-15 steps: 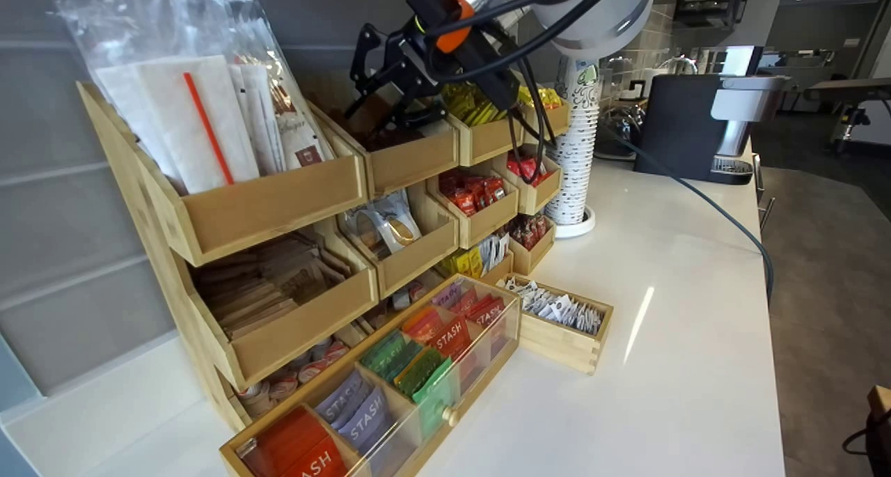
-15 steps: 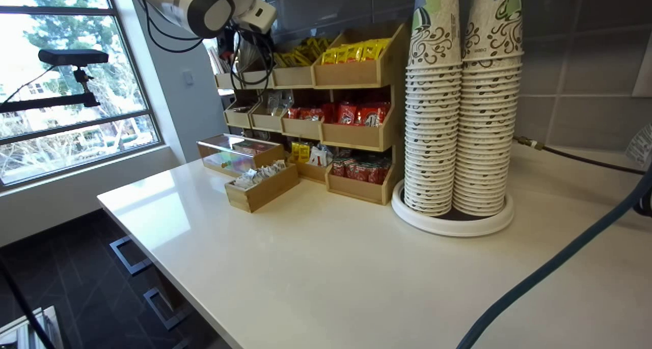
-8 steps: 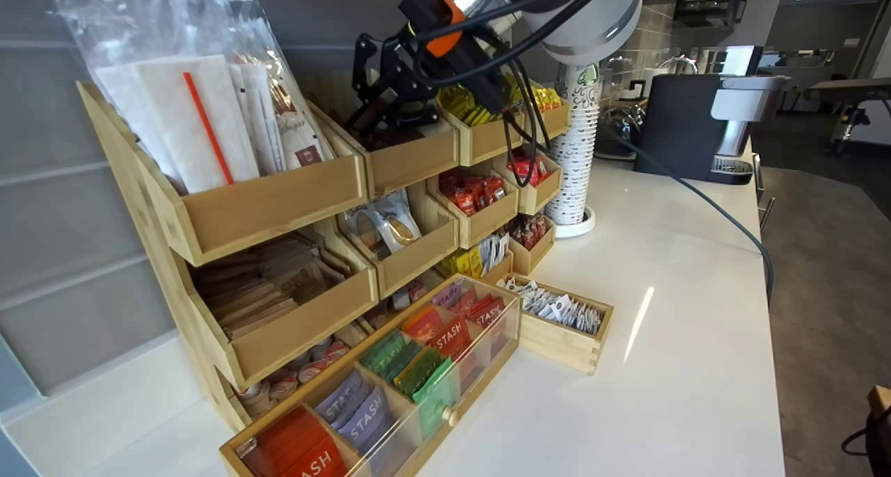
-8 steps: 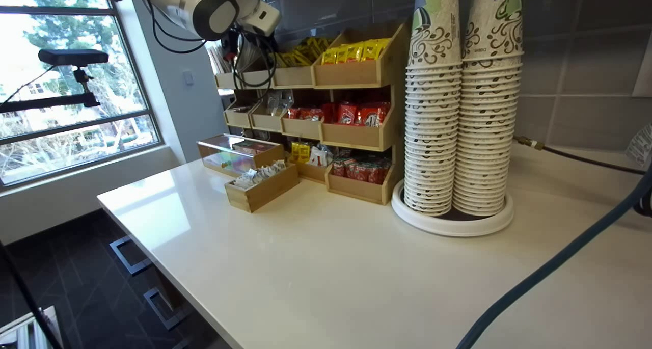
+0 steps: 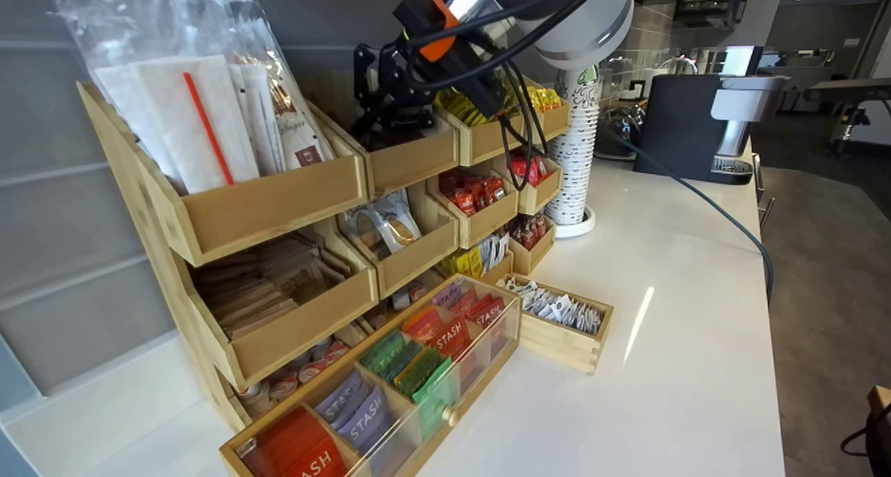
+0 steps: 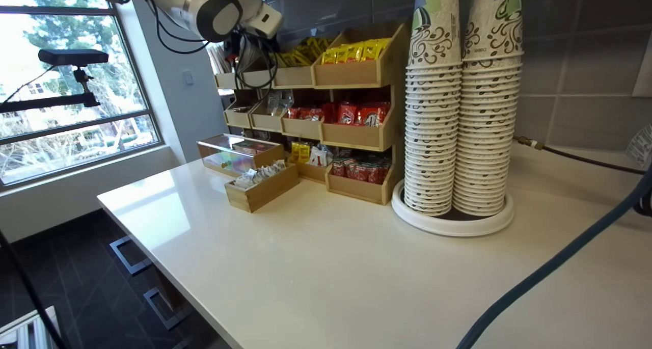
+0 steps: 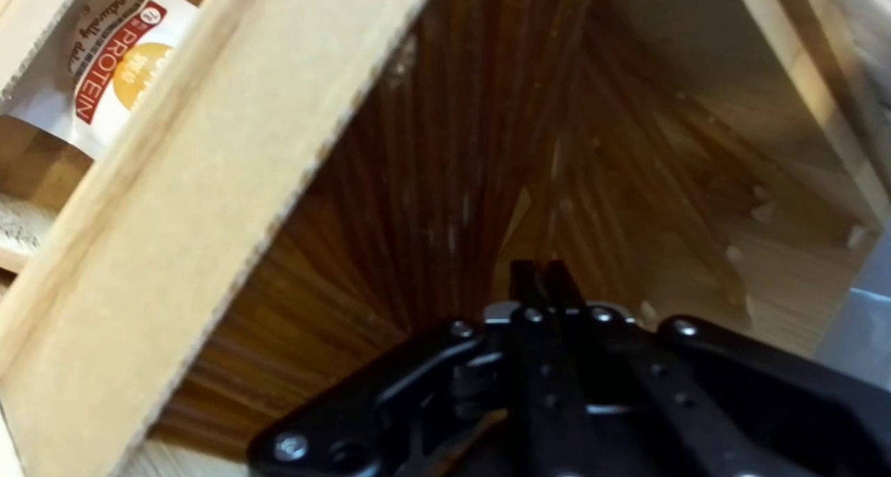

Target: Remove a brown stick from the second top compartment from the left and put it on the counter

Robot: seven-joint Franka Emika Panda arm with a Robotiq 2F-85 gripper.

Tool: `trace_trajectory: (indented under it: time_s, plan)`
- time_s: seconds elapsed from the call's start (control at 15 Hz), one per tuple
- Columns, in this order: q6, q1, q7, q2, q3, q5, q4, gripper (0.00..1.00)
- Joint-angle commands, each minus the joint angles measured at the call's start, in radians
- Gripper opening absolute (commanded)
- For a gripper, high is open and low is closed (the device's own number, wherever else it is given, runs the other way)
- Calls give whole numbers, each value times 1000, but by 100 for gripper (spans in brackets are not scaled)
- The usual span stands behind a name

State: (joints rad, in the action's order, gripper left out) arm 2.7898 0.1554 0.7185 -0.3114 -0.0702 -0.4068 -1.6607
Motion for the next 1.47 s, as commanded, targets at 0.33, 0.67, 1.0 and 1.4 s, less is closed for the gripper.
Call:
trace_trajectory:
  time_s: [0.33, 0.67, 1.0, 1.4]
  plan:
    - [-42, -6, 42, 25, 6, 5, 7, 1]
    - [-29, -15, 50, 100, 4, -7, -44, 1]
    - [-48, -12, 97, 194, 13, 27, -129, 1]
    - [-65, -17, 85, 302, -3, 18, -273, 1]
